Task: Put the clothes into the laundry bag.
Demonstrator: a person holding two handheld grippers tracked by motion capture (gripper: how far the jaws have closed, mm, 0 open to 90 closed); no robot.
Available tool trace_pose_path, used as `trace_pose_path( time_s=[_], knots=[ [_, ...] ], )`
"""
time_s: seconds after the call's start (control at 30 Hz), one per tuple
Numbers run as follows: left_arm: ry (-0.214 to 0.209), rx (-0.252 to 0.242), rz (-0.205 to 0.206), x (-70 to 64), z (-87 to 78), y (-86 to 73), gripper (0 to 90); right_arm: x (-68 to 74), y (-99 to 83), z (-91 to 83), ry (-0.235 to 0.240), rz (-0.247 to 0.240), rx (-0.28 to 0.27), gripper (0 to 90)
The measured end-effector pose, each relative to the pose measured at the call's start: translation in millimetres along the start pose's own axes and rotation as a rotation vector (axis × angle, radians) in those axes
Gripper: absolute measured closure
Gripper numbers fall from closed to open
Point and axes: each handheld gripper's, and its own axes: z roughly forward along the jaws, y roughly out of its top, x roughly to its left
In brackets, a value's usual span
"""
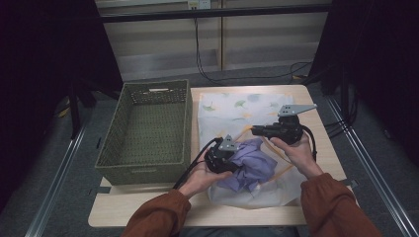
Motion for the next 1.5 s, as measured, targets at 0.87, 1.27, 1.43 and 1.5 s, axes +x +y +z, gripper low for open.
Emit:
trace_pose_path(
  time_s=[0.87, 1.27, 1.43, 1.5],
  knots=[
    [0.007, 0.092, 0.026, -0.9, 35.1, -15.7, 63.7, 10.1, -16.9, -1.9, 0.044, 0.006, 0.081, 88.6],
    [-0.004, 0.006, -0.033, -3.4, 11.4, -10.1, 36.6, 11.1, -21.9, 3.9, 0.028, 0.002, 0.116, 88.6],
    [0.0, -0.037, -0.048, -3.8, -6.1, -8.1, 28.9, 10.6, -20.5, 2.8, 0.025, 0.003, 0.107, 88.5],
    [-0.004, -0.058, -0.05, -3.9, -10.1, -7.5, 26.0, 10.7, -20.3, 2.8, 0.025, 0.003, 0.107, 88.6]
  ],
)
